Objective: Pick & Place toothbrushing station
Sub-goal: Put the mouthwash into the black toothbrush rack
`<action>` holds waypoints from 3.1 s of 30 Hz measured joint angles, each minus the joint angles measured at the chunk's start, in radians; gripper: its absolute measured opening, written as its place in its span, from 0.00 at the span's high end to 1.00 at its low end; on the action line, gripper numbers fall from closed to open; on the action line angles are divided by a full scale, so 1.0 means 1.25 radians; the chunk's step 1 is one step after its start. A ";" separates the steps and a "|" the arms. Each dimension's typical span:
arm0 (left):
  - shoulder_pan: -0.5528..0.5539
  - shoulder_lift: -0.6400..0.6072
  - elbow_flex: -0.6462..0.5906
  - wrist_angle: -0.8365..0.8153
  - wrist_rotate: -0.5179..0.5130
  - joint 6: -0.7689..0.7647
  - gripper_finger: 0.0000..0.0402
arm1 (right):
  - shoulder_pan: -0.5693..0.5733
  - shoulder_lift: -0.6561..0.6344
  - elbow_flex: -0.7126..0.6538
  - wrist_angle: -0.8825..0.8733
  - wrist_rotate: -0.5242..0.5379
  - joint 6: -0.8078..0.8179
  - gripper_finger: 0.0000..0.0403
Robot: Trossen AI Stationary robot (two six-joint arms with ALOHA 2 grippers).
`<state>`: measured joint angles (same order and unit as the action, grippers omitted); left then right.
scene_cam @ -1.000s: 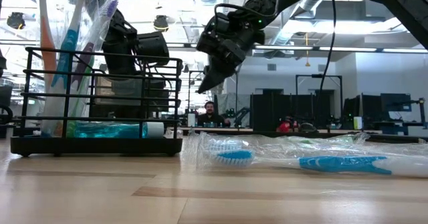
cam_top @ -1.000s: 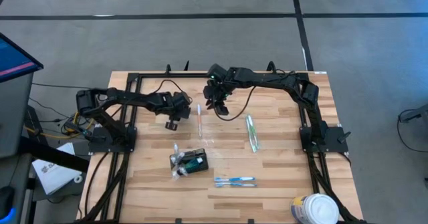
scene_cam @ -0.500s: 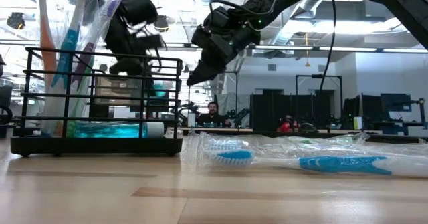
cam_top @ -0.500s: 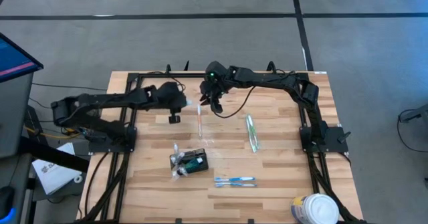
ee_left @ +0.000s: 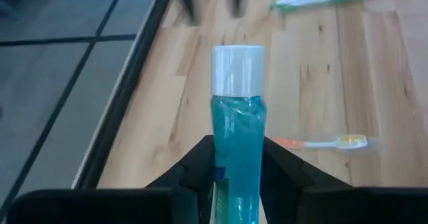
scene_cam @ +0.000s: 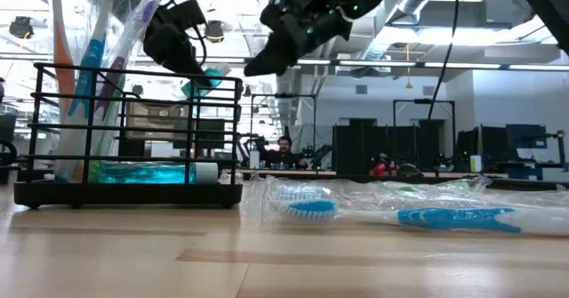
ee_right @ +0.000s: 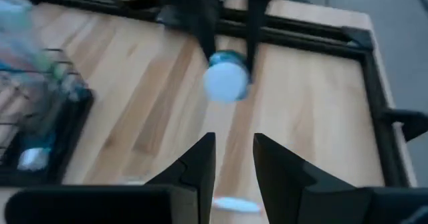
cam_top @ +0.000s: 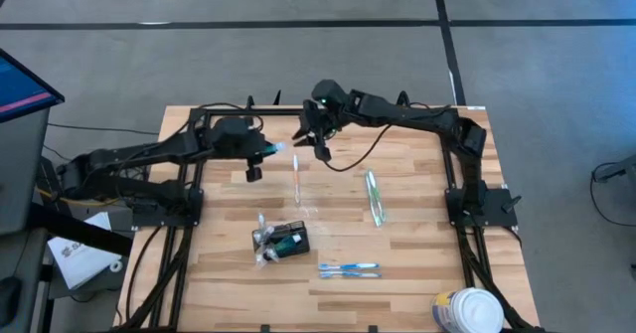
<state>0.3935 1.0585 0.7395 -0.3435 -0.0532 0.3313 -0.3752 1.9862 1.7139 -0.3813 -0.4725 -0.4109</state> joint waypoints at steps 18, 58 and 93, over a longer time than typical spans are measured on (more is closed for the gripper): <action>-0.010 -0.030 0.000 0.013 0.090 -0.067 0.79 | 0.053 -0.060 -0.001 -0.044 0.002 -0.089 0.77; -0.102 -0.029 0.000 0.140 0.135 -0.125 0.79 | 0.154 -0.054 0.000 0.019 0.128 -0.147 0.73; -0.100 -0.102 0.000 0.143 0.088 -0.121 0.53 | 0.173 -0.078 0.000 -0.079 0.121 -0.089 0.79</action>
<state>0.2688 0.9305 0.7391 -0.1653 0.0569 0.1806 -0.1587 1.8884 1.7144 -0.4803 -0.3216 -0.5217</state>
